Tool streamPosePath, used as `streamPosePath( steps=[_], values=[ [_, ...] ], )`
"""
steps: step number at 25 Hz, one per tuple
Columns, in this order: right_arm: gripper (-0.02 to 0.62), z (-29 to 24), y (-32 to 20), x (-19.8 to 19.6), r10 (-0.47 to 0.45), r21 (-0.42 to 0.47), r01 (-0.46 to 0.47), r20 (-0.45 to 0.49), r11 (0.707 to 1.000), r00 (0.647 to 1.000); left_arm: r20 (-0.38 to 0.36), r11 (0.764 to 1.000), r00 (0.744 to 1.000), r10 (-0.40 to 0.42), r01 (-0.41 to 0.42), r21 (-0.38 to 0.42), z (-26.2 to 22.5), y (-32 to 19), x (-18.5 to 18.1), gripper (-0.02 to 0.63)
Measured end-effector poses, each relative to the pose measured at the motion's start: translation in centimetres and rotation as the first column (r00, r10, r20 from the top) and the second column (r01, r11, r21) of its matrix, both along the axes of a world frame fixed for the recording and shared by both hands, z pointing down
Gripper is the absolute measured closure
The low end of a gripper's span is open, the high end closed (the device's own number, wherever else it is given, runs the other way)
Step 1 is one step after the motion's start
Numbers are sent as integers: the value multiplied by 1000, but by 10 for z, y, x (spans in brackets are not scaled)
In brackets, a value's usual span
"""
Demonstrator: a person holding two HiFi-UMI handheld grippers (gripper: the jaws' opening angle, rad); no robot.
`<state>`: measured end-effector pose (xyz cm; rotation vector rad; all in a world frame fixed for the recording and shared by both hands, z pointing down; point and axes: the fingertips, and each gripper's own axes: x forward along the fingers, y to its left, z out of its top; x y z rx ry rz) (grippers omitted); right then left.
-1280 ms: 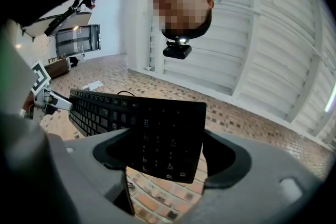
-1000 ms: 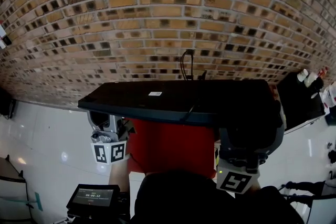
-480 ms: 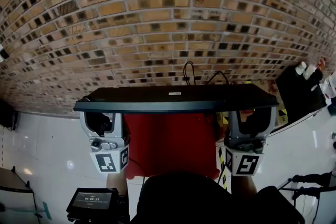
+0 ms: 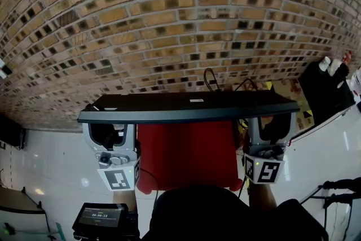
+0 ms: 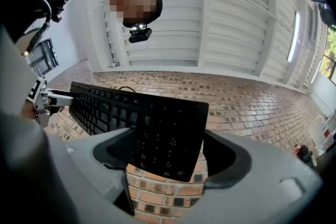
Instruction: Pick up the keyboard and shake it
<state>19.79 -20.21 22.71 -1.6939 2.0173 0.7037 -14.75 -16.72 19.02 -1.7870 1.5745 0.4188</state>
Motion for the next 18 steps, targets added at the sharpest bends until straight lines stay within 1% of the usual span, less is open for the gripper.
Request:
streamPosePath(
  steps=[6,10,12,15,18],
  values=[
    [210,5,-2,5,7,-18,-6,11,1000,1000,9,1000,1000,3,-3,-17,2,-4,5,205],
    [211,15,-11,2,0,-51,0,-10,999,1000,-17,996,1000,-5,3,-86,16,-16,2,204],
    [210,17,-14,-2,-2,-62,0,-21,998,1000,-32,994,999,-8,5,-105,22,-19,-1,204],
    [211,16,-14,-7,-10,-64,7,-42,998,999,-49,993,999,-11,6,-116,29,-19,-7,204],
    [210,11,-16,-11,-24,-60,21,-51,998,998,-49,995,999,-16,11,-102,27,-16,-11,204]
  ],
)
